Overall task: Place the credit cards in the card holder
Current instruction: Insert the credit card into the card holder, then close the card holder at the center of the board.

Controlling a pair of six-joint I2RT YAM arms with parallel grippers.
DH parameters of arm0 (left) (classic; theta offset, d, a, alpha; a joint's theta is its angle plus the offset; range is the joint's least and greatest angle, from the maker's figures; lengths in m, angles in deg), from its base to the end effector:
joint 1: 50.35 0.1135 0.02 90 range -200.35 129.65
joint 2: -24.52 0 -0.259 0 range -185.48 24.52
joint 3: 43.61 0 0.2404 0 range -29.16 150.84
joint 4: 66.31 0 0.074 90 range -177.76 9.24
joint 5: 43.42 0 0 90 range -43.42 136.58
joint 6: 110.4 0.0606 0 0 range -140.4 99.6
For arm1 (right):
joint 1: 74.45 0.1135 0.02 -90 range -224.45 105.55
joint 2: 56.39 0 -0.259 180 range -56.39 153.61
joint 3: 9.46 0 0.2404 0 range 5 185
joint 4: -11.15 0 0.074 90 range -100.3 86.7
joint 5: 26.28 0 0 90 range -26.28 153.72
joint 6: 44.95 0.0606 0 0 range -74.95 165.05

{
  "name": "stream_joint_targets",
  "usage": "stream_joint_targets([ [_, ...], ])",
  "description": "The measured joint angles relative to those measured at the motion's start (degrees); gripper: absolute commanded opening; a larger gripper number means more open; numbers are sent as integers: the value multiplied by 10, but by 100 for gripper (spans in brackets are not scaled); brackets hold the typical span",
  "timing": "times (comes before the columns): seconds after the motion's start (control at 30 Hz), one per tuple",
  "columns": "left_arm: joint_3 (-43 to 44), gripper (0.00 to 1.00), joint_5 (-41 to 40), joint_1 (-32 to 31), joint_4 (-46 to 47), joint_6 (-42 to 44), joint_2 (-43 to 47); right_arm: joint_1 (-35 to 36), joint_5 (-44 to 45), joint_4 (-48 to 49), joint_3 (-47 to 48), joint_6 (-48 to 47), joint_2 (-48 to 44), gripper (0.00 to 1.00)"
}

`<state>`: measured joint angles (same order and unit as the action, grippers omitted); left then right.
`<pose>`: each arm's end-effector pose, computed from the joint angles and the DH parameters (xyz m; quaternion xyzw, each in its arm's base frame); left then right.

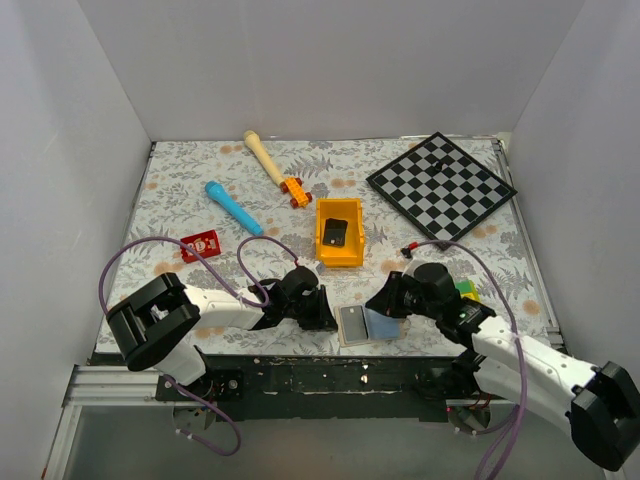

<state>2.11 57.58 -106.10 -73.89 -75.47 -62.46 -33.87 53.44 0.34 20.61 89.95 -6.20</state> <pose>0.1452 -0.2338 0.1131 0.0392 0.9317 -0.3390 0.1248 0.1407 0.1348 0.1611 -0.0115 0.8676 0.3905 0.3077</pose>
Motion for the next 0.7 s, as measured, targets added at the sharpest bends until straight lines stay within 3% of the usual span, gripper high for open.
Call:
stream_joint_targets([
  [0.1, 0, 1, 0, 0, 0, 0, 0, 0, 50, -71, 31, -14, -55, 49],
  [0.33, 4, 1, 1, 0, -3, 0, -3, 0, 174, -263, 79, -28, -122, 69],
  [0.5, 7, 1, 3, 0, -2, 1, -8, 0, 210, -349, 98, -36, -112, 72],
  [0.7, 7, 1, 4, 0, -2, 2, -8, 0, 216, -379, 118, -48, -68, 69],
])
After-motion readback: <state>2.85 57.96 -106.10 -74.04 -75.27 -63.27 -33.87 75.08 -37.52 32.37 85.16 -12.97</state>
